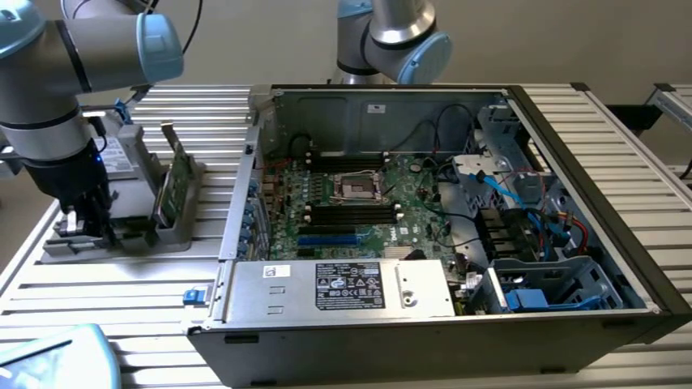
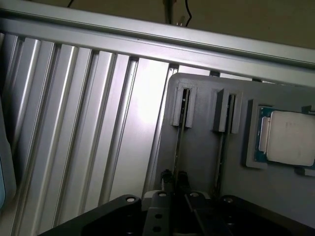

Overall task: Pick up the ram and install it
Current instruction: 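Pick up the ram and move it above insertion slot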

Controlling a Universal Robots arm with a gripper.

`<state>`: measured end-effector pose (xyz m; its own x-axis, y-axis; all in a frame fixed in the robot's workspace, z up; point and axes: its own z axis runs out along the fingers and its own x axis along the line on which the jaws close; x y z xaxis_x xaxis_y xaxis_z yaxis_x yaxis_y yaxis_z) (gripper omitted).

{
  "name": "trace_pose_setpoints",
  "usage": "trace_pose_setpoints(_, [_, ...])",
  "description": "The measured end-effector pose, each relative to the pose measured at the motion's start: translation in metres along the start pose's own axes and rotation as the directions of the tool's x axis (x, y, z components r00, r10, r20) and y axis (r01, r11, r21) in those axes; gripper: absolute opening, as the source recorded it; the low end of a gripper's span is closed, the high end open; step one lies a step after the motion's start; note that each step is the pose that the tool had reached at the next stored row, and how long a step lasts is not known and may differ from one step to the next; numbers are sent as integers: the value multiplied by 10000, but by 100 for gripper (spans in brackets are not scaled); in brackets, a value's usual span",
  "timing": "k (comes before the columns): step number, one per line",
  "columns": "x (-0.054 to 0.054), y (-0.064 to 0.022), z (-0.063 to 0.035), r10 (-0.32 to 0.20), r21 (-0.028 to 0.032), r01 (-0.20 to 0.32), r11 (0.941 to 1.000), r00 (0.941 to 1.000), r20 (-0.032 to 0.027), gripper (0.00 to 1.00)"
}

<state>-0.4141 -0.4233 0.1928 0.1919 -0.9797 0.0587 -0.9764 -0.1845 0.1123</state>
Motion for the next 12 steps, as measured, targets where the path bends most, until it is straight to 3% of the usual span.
trace_pose_setpoints(12, [0, 0, 2, 27, -1, -27, 10000, 10000, 5, 14])
